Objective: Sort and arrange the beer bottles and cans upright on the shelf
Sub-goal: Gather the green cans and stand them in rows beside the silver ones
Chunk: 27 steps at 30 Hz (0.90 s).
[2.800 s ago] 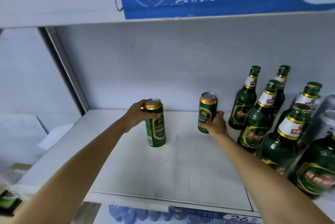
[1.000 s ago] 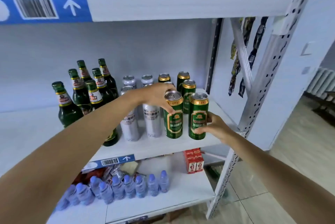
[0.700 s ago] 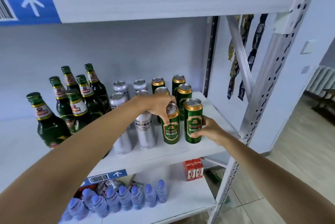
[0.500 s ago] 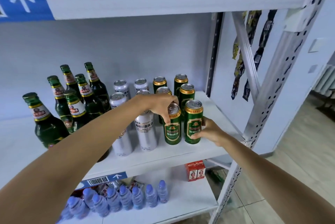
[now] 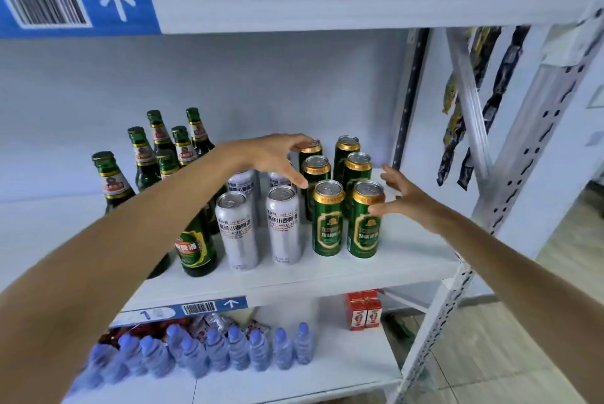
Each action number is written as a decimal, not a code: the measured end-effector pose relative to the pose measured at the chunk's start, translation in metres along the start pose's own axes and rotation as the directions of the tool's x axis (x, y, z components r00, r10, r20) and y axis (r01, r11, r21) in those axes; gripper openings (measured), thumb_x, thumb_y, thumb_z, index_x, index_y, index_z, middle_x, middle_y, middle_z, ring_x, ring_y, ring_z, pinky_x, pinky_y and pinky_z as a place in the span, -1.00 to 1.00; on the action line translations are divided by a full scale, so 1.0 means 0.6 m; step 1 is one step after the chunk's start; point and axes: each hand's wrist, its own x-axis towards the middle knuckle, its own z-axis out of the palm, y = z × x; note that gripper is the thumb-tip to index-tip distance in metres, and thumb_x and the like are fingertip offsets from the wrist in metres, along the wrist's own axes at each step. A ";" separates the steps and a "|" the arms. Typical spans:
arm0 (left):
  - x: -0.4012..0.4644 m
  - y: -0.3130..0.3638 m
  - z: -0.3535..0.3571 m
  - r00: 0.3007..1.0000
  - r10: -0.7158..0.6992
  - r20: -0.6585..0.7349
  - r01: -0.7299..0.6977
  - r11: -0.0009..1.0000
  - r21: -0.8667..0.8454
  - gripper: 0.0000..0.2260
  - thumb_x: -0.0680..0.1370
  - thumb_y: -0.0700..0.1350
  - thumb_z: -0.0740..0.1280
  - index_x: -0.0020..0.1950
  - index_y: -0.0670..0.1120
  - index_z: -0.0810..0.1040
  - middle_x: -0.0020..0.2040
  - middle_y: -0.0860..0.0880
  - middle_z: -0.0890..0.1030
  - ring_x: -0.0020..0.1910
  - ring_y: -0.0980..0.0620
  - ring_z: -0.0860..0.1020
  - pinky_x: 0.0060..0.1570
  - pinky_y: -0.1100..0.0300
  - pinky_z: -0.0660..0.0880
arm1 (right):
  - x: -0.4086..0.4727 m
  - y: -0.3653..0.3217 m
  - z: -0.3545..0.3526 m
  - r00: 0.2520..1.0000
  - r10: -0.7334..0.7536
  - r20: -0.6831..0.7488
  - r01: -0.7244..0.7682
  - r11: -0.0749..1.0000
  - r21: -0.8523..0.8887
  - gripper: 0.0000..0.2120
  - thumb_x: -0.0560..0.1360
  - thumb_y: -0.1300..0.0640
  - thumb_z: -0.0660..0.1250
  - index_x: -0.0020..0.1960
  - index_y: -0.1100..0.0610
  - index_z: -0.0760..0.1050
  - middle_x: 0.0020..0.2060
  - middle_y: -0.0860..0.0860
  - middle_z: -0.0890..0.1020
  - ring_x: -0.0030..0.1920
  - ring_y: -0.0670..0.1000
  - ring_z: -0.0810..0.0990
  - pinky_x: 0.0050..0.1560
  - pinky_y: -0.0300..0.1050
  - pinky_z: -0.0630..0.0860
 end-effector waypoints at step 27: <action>-0.113 -0.148 0.030 0.990 -0.143 -0.010 0.133 0.890 0.437 -0.53 0.47 0.07 0.42 0.26 -0.16 0.46 0.10 -0.12 0.57 0.03 -0.10 0.53 -0.07 0.09 0.49 | 0.044 -0.113 0.127 0.994 -0.110 0.002 0.081 0.720 -0.689 -0.39 0.27 -0.16 0.52 0.22 0.06 0.48 0.11 -0.01 0.59 0.10 0.05 0.57 0.10 -0.01 0.49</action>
